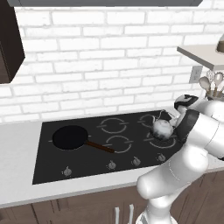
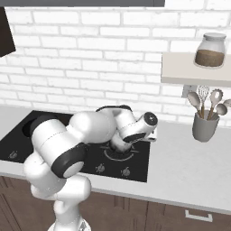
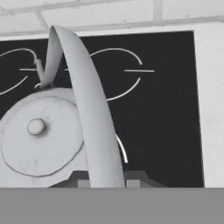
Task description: Pick the kettle from the counter and place it on a stove burner. Then turn the burner on.
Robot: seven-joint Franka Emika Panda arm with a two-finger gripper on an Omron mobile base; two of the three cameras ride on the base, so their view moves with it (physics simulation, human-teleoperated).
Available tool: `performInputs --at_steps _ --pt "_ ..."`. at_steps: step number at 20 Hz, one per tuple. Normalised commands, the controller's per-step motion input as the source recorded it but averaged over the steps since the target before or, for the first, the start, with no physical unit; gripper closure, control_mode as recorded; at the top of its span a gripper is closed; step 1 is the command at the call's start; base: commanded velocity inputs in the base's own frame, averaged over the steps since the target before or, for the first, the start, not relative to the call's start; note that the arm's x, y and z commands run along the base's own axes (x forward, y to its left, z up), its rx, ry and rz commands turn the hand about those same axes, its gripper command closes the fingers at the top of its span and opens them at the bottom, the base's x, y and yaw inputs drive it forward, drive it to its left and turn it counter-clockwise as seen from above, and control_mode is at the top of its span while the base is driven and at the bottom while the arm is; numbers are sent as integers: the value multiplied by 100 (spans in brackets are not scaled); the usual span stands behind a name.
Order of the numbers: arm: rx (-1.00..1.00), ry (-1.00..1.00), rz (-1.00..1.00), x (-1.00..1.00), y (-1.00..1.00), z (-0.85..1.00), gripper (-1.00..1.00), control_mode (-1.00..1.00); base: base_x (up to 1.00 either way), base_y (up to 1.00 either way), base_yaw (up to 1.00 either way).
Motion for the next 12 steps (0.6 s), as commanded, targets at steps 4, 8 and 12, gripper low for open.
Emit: performInputs --at_steps 4,8,12 --pt "0 0 -2 0 3 0 -100 -100 0 0 0" --pt "0 0 -2 -5 9 4 -100 -100 0 0 0" --pt "0 0 -1 -7 10 16 -100 -100 0 0 0"
